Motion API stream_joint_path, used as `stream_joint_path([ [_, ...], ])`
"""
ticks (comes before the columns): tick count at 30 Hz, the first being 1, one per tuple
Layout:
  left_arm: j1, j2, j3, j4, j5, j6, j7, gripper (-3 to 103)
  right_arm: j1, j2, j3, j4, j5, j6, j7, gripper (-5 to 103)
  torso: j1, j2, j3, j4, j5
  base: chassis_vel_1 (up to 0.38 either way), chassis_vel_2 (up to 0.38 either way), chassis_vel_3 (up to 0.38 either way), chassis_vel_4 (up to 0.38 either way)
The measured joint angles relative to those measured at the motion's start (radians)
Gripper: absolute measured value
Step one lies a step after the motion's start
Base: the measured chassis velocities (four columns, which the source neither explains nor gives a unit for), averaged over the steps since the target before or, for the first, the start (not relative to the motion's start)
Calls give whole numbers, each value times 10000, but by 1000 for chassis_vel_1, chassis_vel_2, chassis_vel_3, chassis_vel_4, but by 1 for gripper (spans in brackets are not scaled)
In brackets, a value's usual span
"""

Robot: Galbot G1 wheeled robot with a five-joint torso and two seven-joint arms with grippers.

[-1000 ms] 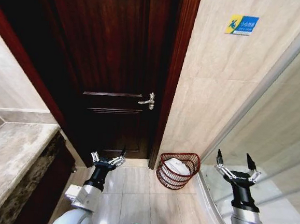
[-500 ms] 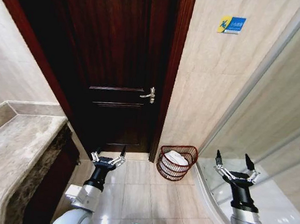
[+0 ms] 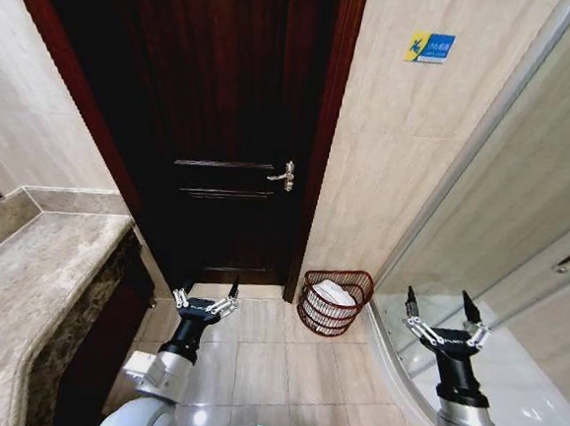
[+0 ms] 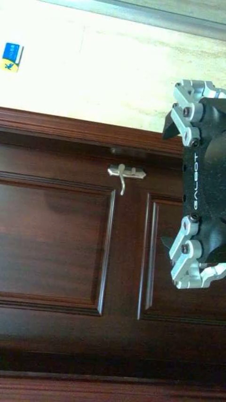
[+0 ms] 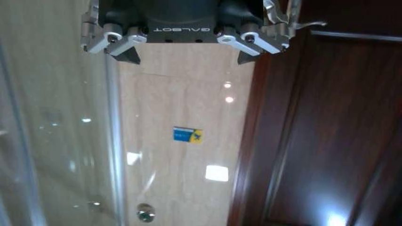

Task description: Discard the used towel into the hamper.

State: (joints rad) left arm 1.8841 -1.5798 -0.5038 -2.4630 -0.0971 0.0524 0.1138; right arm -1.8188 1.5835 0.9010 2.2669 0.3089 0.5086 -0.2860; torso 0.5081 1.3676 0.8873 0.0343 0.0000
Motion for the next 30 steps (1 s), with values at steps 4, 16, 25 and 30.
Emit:
stream_joint_path([
  [4,0,0,0,0,0,0,0,100,-84,23,-4,-14,7,10,478,100,-3,0,-1,0,0,0,0,0,0],
  [16,0,0,-1,0,0,0,0,100,-267,-34,10,-145,14,14,1410,100,-5,0,-1,-1,0,-40,-38,-43,-42],
  [25,0,0,0,0,0,0,0,100,-304,-62,19,-218,20,104,1481,100,-5,1,-2,-1,0,-98,-104,-103,-86],
  [30,0,0,0,0,0,0,0,100,-293,-50,11,-242,20,110,1483,100,-5,0,-2,-2,0,-129,-134,-124,-124],
])
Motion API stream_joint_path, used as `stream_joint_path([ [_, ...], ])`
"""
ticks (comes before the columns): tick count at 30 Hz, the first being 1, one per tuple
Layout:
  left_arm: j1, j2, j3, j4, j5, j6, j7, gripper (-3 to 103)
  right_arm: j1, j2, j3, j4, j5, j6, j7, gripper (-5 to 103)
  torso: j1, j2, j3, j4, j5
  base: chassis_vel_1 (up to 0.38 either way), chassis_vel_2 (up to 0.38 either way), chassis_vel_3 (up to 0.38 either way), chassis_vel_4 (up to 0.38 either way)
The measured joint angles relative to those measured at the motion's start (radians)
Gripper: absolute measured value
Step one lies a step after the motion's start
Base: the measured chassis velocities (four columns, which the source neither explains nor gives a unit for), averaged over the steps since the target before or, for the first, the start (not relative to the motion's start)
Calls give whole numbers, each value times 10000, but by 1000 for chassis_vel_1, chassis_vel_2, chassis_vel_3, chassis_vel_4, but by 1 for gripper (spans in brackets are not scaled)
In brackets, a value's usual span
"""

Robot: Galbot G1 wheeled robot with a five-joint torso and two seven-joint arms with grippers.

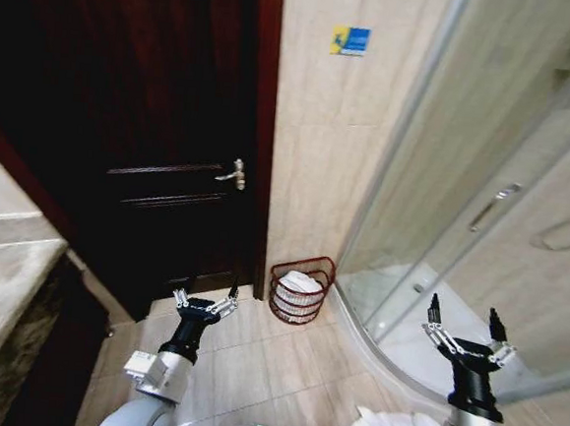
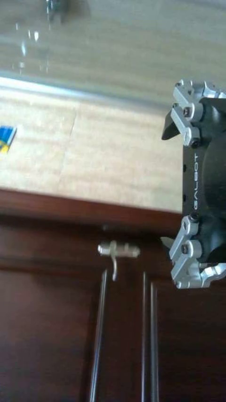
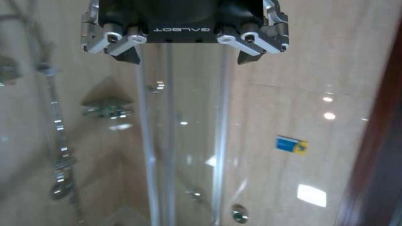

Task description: Discard the used towel into the hamper.

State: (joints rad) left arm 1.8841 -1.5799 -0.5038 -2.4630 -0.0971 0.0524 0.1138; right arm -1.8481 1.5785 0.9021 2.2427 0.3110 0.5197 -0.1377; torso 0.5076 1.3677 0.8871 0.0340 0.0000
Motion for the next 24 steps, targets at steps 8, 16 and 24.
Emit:
stream_joint_path([
  [8,0,0,-1,0,1,0,0,100,-16,0,4,-43,7,47,172,100,0,0,0,2,0,-128,-119,-126,-128],
  [16,0,0,0,0,0,0,0,100,-12,23,1,-62,10,47,395,100,0,0,0,1,0,-118,-138,-123,-118],
  [24,0,0,0,0,0,0,0,100,22,39,-31,-110,10,14,447,100,0,0,0,2,0,-128,-126,-116,-129],
])
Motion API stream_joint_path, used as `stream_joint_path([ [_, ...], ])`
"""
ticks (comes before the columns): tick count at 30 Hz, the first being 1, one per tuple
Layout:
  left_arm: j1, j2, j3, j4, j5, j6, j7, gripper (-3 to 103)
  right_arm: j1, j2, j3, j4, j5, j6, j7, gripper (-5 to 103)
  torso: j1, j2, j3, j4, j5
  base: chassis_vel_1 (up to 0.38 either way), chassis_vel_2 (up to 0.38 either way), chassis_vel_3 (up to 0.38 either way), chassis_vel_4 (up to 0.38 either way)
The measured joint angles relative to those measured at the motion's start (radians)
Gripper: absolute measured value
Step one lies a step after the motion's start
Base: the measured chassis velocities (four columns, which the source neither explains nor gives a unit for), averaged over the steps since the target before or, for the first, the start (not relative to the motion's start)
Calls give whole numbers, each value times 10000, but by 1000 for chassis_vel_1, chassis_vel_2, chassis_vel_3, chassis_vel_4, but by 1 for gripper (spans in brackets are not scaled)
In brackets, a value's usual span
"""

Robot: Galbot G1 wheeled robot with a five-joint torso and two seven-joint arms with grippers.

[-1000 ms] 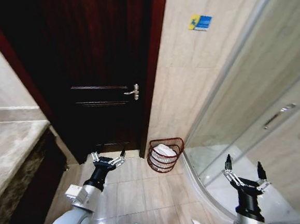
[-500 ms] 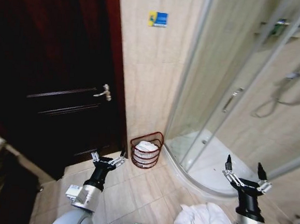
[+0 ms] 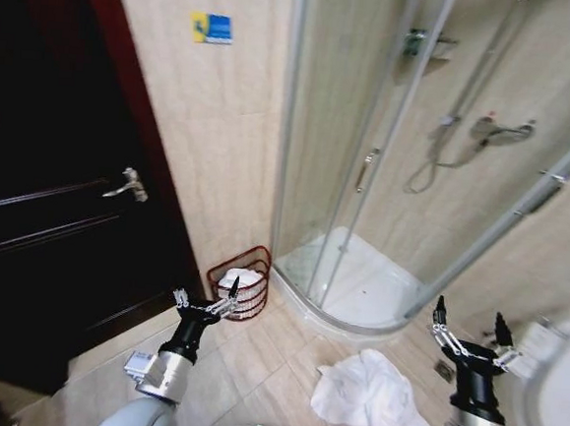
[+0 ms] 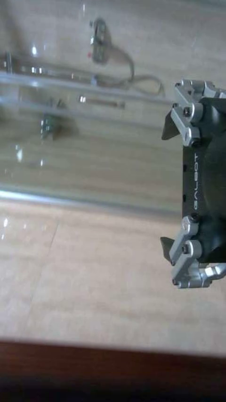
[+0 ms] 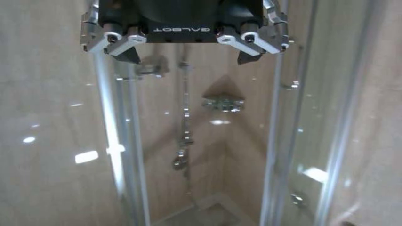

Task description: Discard the used towel into the hamper.

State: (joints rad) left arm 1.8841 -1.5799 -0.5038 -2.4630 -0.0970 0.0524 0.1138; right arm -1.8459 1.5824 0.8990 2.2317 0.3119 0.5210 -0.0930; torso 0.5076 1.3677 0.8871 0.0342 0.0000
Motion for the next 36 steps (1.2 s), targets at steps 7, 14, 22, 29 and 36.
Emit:
stream_joint_path([
  [7,0,0,0,0,0,0,0,100,6,-16,-4,-69,4,-7,54,100,0,0,0,0,-1,-120,-120,-127,-117],
  [14,0,0,0,0,0,0,0,100,16,-54,-3,-130,47,-36,202,100,0,0,0,0,0,-119,-123,-130,-127],
  [22,0,0,0,0,0,0,0,100,17,-57,-42,-185,56,-201,612,100,0,0,0,0,-1,-120,-130,-128,-130],
  [29,0,0,0,0,0,0,0,100,26,-138,46,-232,190,-276,731,100,0,0,0,0,0,-125,-123,-120,-119],
  [36,0,0,0,0,0,0,0,100,21,-167,62,-284,261,-303,771,100,0,0,0,0,-1,-139,-117,-126,-129],
])
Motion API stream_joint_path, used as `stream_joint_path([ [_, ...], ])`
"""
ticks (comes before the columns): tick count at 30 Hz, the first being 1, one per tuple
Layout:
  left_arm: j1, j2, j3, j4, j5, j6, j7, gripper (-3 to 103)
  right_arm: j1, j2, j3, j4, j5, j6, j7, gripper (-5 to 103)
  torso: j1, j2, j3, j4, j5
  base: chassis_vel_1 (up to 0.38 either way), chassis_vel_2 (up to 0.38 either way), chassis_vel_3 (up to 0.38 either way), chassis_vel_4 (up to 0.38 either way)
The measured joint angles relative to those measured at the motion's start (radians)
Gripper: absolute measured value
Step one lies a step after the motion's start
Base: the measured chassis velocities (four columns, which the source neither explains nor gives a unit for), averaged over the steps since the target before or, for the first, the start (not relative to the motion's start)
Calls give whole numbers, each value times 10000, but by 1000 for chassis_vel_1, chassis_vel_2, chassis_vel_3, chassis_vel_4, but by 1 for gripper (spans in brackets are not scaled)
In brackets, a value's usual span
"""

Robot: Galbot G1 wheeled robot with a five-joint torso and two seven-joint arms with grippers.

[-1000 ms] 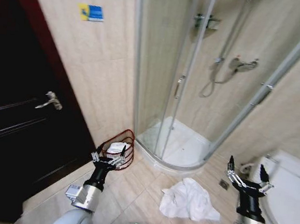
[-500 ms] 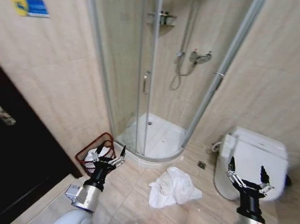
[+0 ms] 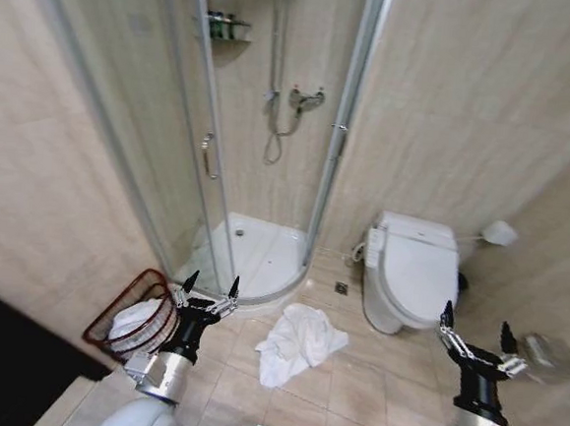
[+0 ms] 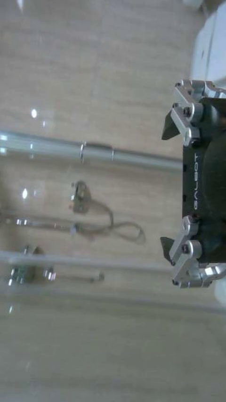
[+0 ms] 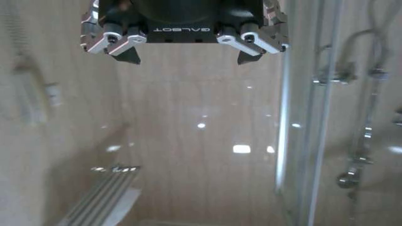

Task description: Discard the used towel into the hamper.

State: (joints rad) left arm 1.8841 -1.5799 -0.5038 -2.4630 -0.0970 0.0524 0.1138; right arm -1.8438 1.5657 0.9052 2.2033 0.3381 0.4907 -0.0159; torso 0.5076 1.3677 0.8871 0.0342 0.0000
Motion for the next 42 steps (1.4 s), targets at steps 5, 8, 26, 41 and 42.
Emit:
stream_joint_path([
  [5,0,0,1,0,0,0,0,100,35,20,-46,-55,-6,-1,-4,100,0,0,0,-3,1,-109,-104,-110,-108],
  [8,0,0,1,0,0,0,0,100,58,30,-65,-78,5,-1,-6,100,0,0,0,-1,0,-38,-20,-30,-34],
  [26,0,0,-1,0,0,0,0,100,157,36,-80,-509,461,99,166,100,-410,-883,-469,-2,1,0,0,0,0],
  [41,0,0,-1,0,0,0,0,100,19,90,-174,-693,452,395,140,100,-816,-1774,-952,-2,0,0,0,0,0],
  [42,0,0,-1,0,0,0,0,100,19,90,-174,-693,452,395,140,100,-816,-1774,-952,-2,0,0,0,0,0],
])
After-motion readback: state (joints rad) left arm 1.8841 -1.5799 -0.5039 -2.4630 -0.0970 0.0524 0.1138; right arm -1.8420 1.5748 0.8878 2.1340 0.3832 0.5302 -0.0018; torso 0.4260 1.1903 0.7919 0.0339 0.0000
